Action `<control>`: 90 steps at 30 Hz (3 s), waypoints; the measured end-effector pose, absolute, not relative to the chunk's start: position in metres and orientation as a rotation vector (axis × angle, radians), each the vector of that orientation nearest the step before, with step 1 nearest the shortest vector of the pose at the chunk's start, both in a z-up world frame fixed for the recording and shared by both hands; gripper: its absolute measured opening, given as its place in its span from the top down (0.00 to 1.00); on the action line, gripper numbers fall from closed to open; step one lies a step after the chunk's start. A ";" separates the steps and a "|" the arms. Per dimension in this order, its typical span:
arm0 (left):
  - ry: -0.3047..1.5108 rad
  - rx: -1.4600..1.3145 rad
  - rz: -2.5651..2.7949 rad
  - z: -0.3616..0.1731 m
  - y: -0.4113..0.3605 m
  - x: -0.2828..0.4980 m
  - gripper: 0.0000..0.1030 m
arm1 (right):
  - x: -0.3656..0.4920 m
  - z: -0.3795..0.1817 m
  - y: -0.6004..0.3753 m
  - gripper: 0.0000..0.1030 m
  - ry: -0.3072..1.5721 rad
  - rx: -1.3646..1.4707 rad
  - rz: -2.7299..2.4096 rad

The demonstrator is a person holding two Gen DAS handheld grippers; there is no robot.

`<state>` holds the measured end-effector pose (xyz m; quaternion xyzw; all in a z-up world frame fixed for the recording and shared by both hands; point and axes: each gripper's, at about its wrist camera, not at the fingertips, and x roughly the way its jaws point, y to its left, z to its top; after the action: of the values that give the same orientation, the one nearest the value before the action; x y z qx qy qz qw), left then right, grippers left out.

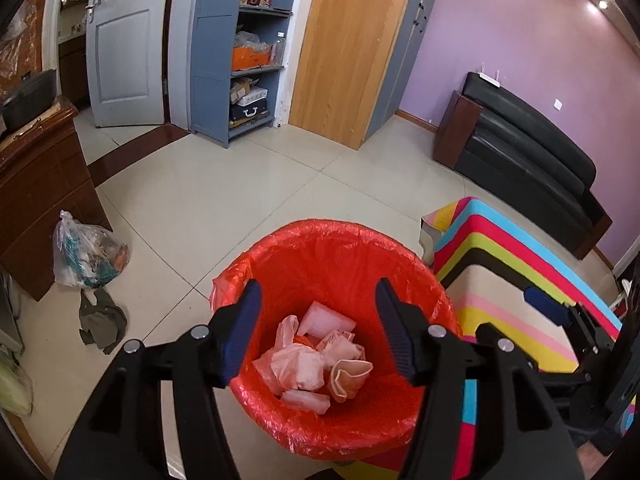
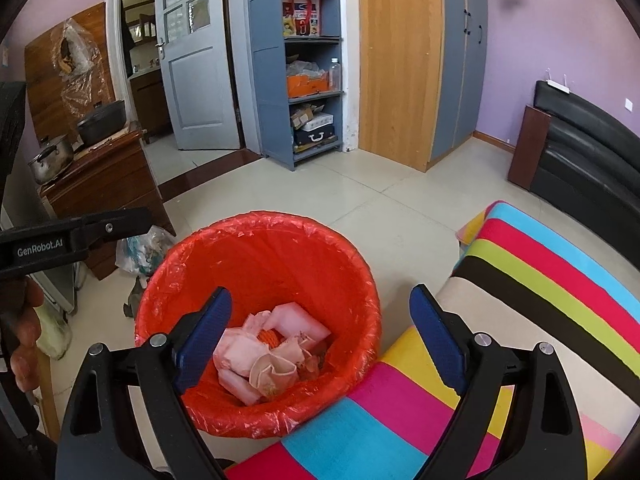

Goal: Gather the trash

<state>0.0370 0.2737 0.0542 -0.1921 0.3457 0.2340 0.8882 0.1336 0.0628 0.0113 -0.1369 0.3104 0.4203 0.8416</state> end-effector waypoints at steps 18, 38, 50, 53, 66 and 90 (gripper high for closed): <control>0.792 -0.316 0.479 0.035 0.237 -0.022 0.23 | 0.115 0.001 0.039 0.18 0.692 -0.283 0.876; 0.814 -0.307 0.495 0.027 0.231 -0.023 0.21 | 0.099 0.009 0.037 0.18 0.671 -0.278 0.896; 0.812 -0.306 0.494 0.026 0.231 -0.020 0.21 | 0.097 0.010 0.039 0.18 0.670 -0.278 0.902; 0.812 -0.305 0.491 0.027 0.231 -0.019 0.20 | 0.097 0.010 0.040 0.18 0.669 -0.278 0.903; 0.812 -0.314 0.488 0.026 0.229 -0.017 0.20 | 0.095 0.012 0.042 0.18 0.672 -0.278 0.907; 0.813 -0.322 0.474 0.024 0.227 -0.016 0.20 | 0.095 0.012 0.042 0.18 0.672 -0.278 0.907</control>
<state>-0.0162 0.2270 0.0239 -0.1547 0.3901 0.2274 0.8788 0.0950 0.0420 0.0117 -0.1311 0.3172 0.4286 0.8358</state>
